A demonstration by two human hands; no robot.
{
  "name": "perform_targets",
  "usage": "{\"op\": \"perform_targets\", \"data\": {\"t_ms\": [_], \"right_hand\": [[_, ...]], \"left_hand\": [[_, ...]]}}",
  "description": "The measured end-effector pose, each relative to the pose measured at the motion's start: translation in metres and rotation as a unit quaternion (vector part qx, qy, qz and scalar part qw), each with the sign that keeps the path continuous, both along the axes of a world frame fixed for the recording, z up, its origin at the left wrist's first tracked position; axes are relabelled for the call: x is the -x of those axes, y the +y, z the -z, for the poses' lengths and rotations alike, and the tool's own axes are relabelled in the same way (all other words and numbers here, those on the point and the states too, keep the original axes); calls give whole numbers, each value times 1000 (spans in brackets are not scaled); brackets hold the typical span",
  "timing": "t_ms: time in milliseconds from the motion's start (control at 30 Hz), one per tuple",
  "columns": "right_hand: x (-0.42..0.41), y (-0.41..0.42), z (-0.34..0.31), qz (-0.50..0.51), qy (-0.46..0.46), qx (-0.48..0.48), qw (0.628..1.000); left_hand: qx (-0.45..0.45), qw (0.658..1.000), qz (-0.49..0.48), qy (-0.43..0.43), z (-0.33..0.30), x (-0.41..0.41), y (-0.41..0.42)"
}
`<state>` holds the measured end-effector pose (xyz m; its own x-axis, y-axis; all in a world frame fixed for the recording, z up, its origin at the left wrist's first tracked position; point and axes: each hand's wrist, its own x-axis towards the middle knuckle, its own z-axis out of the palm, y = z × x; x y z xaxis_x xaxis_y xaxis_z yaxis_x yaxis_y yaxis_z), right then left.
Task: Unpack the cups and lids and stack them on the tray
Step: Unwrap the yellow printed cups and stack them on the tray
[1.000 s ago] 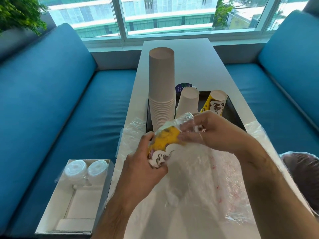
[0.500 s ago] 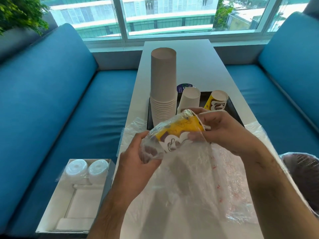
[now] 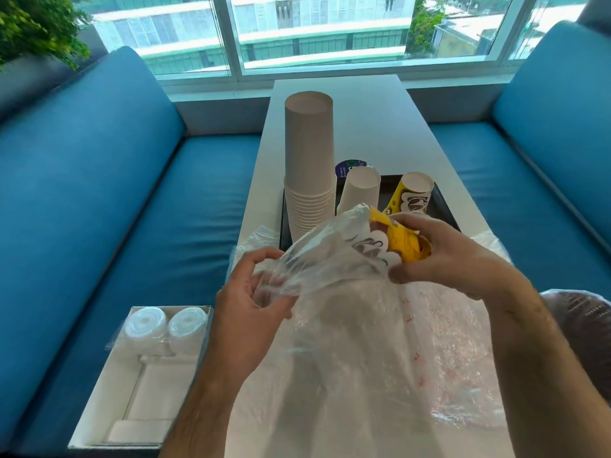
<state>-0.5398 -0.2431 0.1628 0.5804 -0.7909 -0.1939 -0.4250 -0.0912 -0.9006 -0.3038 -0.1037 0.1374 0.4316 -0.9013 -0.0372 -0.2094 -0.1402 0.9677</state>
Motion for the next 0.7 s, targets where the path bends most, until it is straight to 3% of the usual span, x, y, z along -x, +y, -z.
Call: {"op": "perform_targets", "data": {"t_ms": [133, 333, 533, 700], "right_hand": [[5, -4, -9, 102, -65, 34, 992], [7, -34, -16, 292, -79, 177, 937], [-6, -65, -5, 374, -46, 221, 900], [-17, -81, 25, 382, -19, 208, 900]], "left_hand": [[3, 1000, -15, 7, 1, -1, 0], [0, 1000, -8, 11, 1, 3, 0], [2, 1000, -2, 21, -2, 5, 1], [2, 1000, -4, 29, -2, 7, 2]]}}
